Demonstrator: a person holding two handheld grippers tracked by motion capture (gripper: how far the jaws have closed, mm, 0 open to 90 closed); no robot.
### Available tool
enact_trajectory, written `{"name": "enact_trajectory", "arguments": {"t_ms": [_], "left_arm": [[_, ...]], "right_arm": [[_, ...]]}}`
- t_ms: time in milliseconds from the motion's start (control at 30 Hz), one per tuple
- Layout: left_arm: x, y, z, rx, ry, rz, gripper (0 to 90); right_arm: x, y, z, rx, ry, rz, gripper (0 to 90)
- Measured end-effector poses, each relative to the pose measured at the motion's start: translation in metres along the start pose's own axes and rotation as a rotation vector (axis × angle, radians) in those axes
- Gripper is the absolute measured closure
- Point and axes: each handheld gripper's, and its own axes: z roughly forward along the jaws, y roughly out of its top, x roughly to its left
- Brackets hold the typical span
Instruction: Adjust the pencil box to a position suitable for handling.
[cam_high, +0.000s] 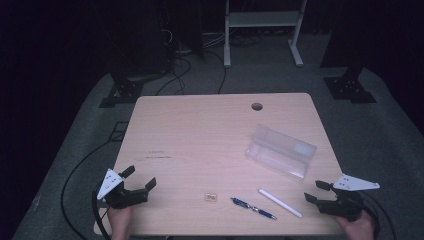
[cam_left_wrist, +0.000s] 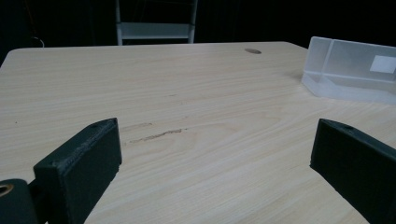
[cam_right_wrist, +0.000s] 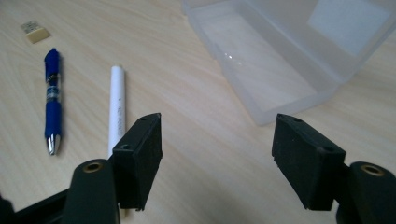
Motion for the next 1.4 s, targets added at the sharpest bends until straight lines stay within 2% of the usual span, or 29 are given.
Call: {"name": "enact_trajectory", "arguments": {"t_ms": [67, 133, 200, 333, 467, 633, 667, 833, 1000, 1067, 1333, 1400], "left_arm": [[0.0, 0.0, 0.0, 0.004, 0.002, -0.002, 1.1], [0.0, 0.0, 0.0, 0.008, 0.001, -0.001, 1.1], [-0.001, 0.0, -0.001, 0.002, -0.001, 0.005, 1.1], [-0.001, 0.001, -0.002, -0.006, -0.002, 0.009, 1.1], [-0.001, 0.0, -0.002, -0.006, -0.002, 0.007, 1.1], [0.002, 0.002, -0.004, -0.016, 0.007, 0.002, 1.1], [0.002, 0.002, -0.005, -0.017, 0.007, 0.007, 1.1], [0.0, 0.001, -0.006, -0.012, 0.008, 0.011, 1.1], [0.001, 0.001, -0.007, -0.017, 0.013, 0.005, 1.1], [0.001, 0.0, -0.007, -0.018, 0.012, 0.004, 1.1], [0.002, 0.001, -0.008, -0.022, 0.013, 0.002, 1.1], [0.002, 0.0, -0.007, -0.021, 0.002, -0.004, 1.1]], "right_arm": [[0.0, 0.005, 0.0, -0.003, -0.006, -0.006, 33.5], [0.003, 0.022, 0.002, -0.025, 0.005, -0.041, 33.6], [0.004, 0.026, 0.004, -0.026, 0.012, -0.044, 33.5], [0.006, 0.043, 0.022, -0.003, 0.035, -0.075, 32.8], [0.007, 0.053, 0.033, 0.013, 0.06, -0.083, 32.4], [0.008, 0.066, 0.037, 0.025, 0.064, -0.104, 32.4], [0.009, 0.074, 0.038, 0.031, 0.07, -0.12, 32.1], [0.012, 0.085, 0.042, 0.044, 0.074, -0.145, 31.5], [0.014, 0.089, 0.048, 0.05, 0.093, -0.145, 30.0], [0.014, 0.092, 0.055, 0.057, 0.099, -0.139, 27.3], [0.018, 0.102, 0.07, 0.075, 0.126, -0.148, 29.1], [0.02, 0.106, 0.081, 0.107, 0.146, -0.149, 29.5]]}}
